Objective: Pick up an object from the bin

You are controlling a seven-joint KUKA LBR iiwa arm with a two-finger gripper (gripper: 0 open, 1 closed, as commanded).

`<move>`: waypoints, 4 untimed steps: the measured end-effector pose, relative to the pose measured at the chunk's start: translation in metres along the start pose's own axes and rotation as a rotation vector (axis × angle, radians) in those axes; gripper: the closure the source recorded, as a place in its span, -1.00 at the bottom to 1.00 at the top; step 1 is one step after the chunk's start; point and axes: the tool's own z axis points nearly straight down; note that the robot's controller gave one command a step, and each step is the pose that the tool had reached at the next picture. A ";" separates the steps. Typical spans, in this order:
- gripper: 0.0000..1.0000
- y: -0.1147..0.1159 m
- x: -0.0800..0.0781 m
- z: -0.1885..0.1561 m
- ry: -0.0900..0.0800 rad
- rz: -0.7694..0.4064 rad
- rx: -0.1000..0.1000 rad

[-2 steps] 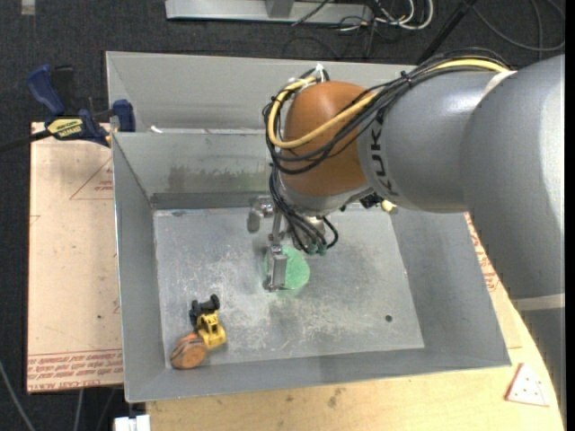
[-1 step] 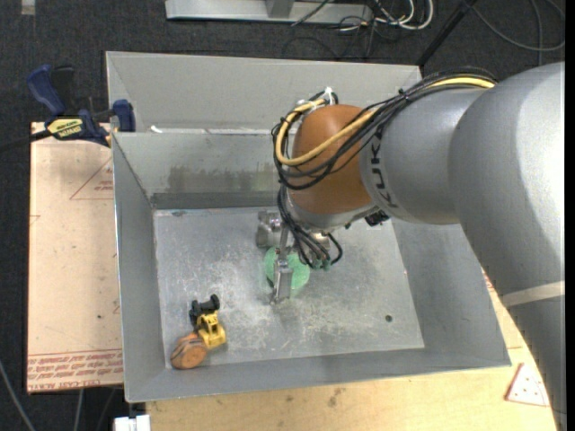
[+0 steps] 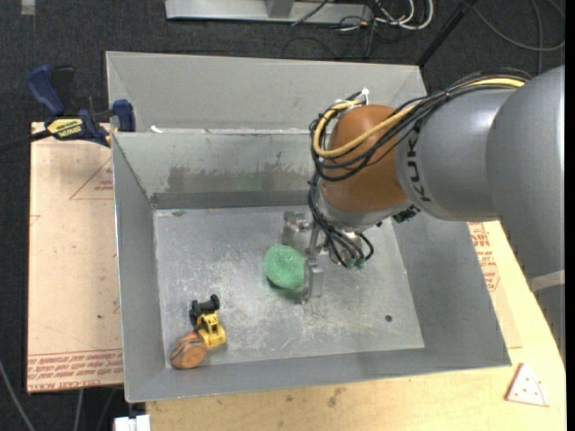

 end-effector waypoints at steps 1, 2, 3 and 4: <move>1.00 -0.026 -0.017 0.005 -0.005 -0.018 0.001; -1.00 -0.026 -0.017 0.006 -0.004 -0.018 0.001; -1.00 -0.026 -0.017 0.006 -0.004 -0.018 0.001; -1.00 -0.007 -0.010 0.006 -0.004 -0.130 0.004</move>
Offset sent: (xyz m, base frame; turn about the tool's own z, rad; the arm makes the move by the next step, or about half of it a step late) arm 0.0000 0.0000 0.0000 0.0000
